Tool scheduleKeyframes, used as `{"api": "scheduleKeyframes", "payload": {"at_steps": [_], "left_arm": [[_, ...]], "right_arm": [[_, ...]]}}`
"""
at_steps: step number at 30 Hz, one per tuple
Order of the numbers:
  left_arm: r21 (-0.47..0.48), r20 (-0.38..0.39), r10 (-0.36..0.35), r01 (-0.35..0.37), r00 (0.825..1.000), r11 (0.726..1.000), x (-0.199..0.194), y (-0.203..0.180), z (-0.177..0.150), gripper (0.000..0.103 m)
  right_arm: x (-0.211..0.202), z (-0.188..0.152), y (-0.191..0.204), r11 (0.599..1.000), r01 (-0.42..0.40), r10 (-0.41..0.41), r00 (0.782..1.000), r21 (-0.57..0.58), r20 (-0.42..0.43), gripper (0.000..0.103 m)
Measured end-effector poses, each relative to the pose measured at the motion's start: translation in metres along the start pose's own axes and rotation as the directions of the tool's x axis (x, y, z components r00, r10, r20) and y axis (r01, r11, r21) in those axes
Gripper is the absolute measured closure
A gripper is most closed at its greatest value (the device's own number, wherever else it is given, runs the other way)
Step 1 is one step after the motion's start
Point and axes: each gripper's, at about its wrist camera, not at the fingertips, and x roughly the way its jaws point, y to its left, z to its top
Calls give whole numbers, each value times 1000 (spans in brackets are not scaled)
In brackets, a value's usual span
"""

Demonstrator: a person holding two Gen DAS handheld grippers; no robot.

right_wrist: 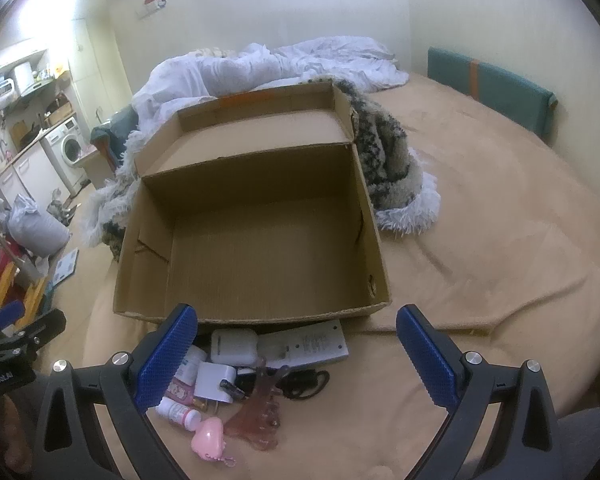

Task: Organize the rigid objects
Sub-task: 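Grasp the white red-labelled bottle with the left tool while the right tool grasps the pink heart keychain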

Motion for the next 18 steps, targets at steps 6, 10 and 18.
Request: {"api": "scheduleKeyframes", "payload": {"at_steps": [6, 10, 18], "left_arm": [[24, -122, -42, 45, 992, 999, 23, -4, -5, 0], [19, -224, -80, 87, 971, 996, 43, -10, -13, 4], [27, -469, -158, 193, 869, 981, 99, -48, -43, 23]], "right_arm": [[4, -2, 0, 1000, -19, 19, 999, 6, -32, 0], [14, -6, -1, 999, -40, 41, 995, 14, -92, 0], [26, -14, 0, 999, -46, 48, 985, 13, -168, 0]]}}
